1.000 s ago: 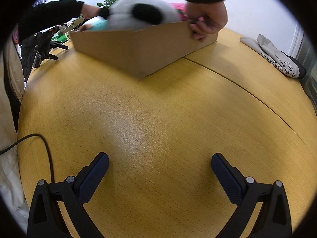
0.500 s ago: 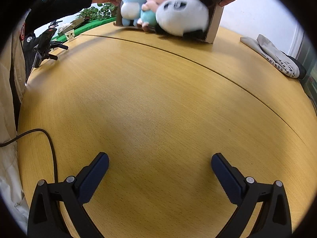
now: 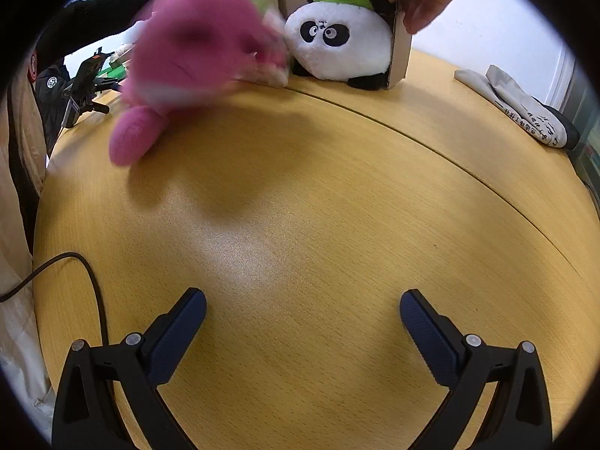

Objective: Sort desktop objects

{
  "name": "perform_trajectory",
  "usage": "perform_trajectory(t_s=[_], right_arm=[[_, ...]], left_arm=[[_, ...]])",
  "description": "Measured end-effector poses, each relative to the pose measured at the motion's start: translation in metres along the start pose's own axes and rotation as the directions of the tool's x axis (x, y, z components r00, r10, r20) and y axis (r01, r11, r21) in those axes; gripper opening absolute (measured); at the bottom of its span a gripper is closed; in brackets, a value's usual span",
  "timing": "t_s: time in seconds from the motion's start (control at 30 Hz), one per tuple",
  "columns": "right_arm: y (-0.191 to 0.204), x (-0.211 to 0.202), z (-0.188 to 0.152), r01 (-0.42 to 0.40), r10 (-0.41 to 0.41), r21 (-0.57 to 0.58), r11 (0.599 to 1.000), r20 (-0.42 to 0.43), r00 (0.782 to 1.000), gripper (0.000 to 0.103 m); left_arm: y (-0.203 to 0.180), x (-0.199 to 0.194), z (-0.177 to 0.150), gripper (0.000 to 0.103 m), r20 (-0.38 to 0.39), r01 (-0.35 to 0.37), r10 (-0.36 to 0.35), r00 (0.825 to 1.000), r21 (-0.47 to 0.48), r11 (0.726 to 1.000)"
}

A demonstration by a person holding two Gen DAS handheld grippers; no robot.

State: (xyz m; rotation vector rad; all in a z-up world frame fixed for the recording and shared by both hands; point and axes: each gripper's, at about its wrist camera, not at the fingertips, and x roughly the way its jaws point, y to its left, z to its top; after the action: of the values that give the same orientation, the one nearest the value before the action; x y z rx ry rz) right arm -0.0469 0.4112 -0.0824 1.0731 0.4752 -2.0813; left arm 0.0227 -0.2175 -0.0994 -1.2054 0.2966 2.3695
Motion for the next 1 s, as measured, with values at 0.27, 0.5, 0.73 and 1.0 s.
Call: perform_trajectory(t_s=[0.27, 0.5, 0.73, 1.0], right_arm=[[0.0002, -0.0001, -0.0005, 0.001, -0.001, 0.0, 1.0, 0.001, 1.0, 0.103], [0.0004, -0.0005, -0.001, 0.002, -0.002, -0.001, 1.0, 0.001, 1.0, 0.103], [0.0011, -0.0006, -0.001, 0.002, -0.002, 0.0, 1.0, 0.001, 1.0, 0.103], [0.0005, -0.0004, -0.0004, 0.002, -0.002, -0.001, 1.0, 0.001, 1.0, 0.103]], left_arm=[[0.0012, -0.0009, 0.0002, 0.103, 0.0, 0.0, 0.0, 1.0, 0.0, 1.0], [0.0022, -0.0017, 0.0008, 0.103, 0.0, 0.0, 0.0, 1.0, 0.0, 1.0], [0.0041, -0.0018, 0.0027, 0.103, -0.001, 0.001, -0.001, 1.0, 0.0, 1.0], [0.0063, -0.0022, 0.0049, 0.103, -0.001, 0.001, -0.001, 1.0, 0.0, 1.0]])
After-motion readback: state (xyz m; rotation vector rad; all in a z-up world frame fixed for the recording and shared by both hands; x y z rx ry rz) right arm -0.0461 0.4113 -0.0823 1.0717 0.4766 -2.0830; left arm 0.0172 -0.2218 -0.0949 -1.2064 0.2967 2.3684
